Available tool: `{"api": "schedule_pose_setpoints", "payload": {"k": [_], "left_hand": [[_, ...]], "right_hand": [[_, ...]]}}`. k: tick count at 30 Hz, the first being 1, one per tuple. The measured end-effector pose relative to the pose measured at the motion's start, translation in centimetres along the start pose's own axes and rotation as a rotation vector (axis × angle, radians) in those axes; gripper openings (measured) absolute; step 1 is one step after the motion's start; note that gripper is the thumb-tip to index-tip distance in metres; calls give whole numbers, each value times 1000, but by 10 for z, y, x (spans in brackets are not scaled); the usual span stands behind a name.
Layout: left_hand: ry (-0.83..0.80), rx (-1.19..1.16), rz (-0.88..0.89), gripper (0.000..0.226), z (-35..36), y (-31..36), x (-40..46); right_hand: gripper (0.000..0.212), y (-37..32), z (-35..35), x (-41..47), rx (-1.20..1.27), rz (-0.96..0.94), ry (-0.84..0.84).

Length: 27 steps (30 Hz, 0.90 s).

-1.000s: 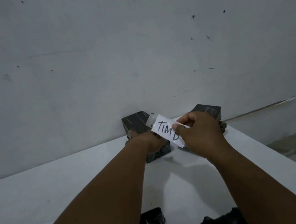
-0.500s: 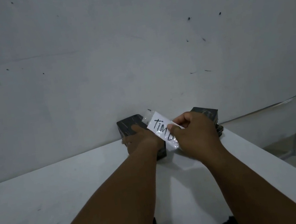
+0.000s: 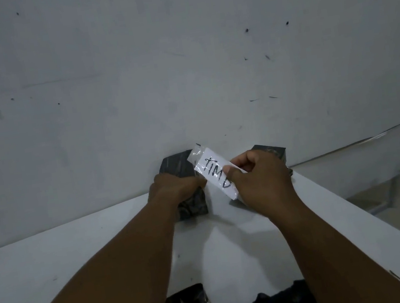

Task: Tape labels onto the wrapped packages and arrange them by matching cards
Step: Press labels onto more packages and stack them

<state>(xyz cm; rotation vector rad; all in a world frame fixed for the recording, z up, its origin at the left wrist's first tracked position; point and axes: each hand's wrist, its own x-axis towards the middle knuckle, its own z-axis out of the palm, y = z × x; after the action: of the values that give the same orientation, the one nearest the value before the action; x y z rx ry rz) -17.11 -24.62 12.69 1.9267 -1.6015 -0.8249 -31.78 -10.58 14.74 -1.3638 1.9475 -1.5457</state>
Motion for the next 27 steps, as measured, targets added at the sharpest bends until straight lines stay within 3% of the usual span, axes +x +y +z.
{"api": "schedule_pose_setpoints", "payload": {"k": [3,8,11,15,20,27], "left_hand": [[-31,50,114,124,-41,13,-27],[-136,68,335,57,-99,18,-99],[-179,38,423,42,-118,10,-145],[-298,38,467,54,-126,-8,-199],[-433,134,545,98,-112,-31,-237],[-562,255,667,100,-96,-47,-250]], "right_hand": [[12,-11,-12,-14,26,-29,5],[12,-40,-42,-46,115,-92,40],[11,-58,-64,-70,150,-143,57],[15,-70,-93,-100,160,-177,66],[22,-64,-125,-125,111,-148,6],[25,-39,-150,-145,138,-5,-81]]}}
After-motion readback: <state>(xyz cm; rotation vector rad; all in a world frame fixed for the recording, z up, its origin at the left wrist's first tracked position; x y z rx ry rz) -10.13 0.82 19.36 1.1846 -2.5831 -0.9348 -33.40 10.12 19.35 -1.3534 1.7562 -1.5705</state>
